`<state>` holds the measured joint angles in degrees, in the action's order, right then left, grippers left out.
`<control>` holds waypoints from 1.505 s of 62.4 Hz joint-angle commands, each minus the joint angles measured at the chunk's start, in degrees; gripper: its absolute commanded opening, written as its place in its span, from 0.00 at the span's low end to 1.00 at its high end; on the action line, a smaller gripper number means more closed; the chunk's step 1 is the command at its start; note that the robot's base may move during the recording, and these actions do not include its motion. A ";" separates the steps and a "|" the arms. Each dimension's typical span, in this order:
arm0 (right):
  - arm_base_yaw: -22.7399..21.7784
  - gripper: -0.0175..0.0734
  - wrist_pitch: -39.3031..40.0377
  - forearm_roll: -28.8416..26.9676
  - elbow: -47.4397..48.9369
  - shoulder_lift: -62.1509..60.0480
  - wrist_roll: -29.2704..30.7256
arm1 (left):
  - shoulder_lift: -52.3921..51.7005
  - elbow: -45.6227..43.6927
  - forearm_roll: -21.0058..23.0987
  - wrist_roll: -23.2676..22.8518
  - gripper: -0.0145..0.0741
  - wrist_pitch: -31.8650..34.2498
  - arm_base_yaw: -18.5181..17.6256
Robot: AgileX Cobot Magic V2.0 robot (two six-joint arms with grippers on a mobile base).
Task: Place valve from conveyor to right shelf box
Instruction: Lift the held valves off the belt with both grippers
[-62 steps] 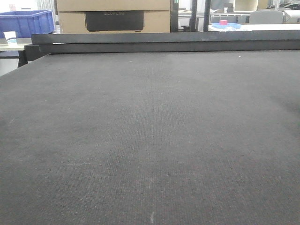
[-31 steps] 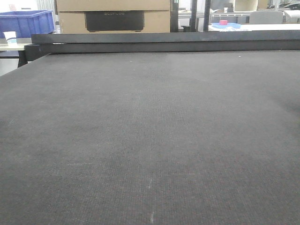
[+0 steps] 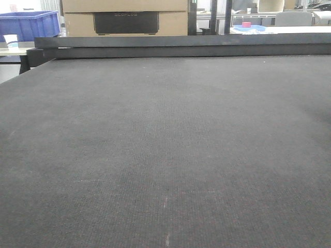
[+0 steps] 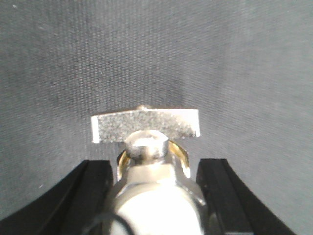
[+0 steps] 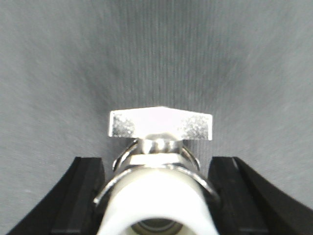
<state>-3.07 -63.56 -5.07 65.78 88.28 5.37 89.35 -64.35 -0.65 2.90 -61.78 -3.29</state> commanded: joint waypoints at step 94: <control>-0.14 0.01 36.16 -0.27 -24.05 -53.15 0.11 | -54.41 23.57 5.13 1.57 0.04 38.84 0.28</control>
<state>-3.07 -31.83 -5.53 41.29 35.73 5.37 35.49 -40.49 4.58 4.48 -26.58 -3.29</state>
